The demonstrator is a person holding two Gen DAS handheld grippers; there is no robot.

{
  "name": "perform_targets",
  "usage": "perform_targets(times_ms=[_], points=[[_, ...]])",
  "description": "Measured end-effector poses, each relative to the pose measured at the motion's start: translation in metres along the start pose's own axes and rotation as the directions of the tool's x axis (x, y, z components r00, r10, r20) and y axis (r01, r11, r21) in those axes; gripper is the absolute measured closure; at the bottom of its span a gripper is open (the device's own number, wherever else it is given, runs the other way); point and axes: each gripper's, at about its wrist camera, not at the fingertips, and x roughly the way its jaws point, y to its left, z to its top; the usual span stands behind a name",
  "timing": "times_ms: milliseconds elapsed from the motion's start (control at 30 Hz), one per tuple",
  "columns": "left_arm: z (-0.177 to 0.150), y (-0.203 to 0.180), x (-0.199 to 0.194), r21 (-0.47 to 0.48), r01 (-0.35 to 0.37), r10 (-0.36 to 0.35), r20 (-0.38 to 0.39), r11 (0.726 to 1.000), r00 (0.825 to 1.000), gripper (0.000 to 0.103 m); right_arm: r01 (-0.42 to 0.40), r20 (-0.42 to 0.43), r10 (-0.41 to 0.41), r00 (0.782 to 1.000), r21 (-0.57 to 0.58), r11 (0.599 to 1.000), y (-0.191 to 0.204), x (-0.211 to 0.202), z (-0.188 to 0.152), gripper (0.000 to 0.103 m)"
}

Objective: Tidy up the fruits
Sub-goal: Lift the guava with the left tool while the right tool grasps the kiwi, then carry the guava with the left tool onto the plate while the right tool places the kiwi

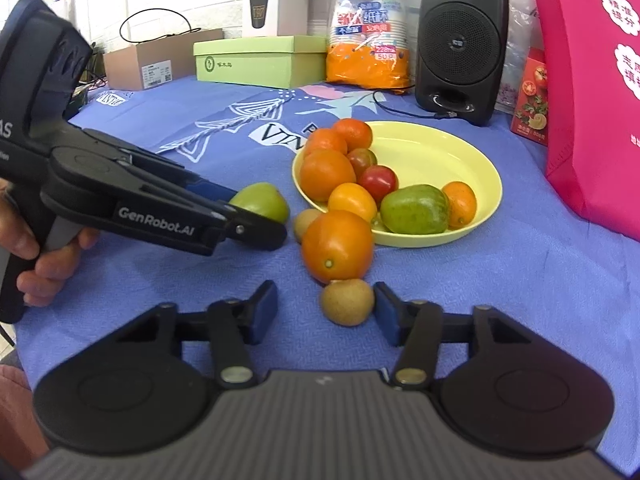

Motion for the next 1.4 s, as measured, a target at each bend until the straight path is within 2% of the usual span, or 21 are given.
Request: perform_targets(times_ms=[100,167,400,633,800,1100,1233,1400], points=[[-0.003,0.005,-0.008,-0.023,-0.004,0.004,0.001,1.000,1.000,0.067,0.007,0.000,-0.007,1.000,0.016,1.000,-0.002,-0.001,0.001,0.072],[-0.005,0.005,-0.011,-0.024,-0.005,0.005,0.002,1.000,1.000,0.067,0.009,0.001,-0.009,1.000,0.022,1.000,-0.003,-0.003,0.001,0.076],[-0.008,0.001,-0.014,-0.011,-0.008,0.008,0.000,1.000,1.000,0.067,-0.011,-0.003,0.011,1.000,0.071,0.997,-0.011,-0.004,-0.002,0.075],[-0.008,-0.001,-0.017,-0.006,-0.010,0.011,0.003,1.000,1.000,0.067,0.016,-0.002,-0.016,1.000,0.039,0.999,-0.003,-0.005,-0.002,0.076],[-0.009,-0.010,-0.036,0.052,-0.028,0.026,0.042,0.998,0.999,0.067,0.020,0.013,-0.021,1.000,0.031,0.999,0.001,-0.019,-0.002,0.076],[-0.001,-0.018,-0.068,0.063,0.004,-0.009,0.093,0.998,0.996,0.067,0.010,0.041,-0.011,0.999,0.033,0.999,-0.001,-0.047,-0.009,0.076],[0.009,-0.017,-0.060,0.068,-0.001,-0.005,0.088,0.998,0.996,0.067,0.026,0.062,-0.028,0.998,0.045,0.999,-0.008,-0.049,-0.004,0.076],[0.036,-0.012,-0.039,0.066,-0.003,-0.003,0.086,0.998,0.996,0.067,0.050,0.101,-0.054,0.993,0.044,0.998,-0.023,-0.044,0.019,0.076]])
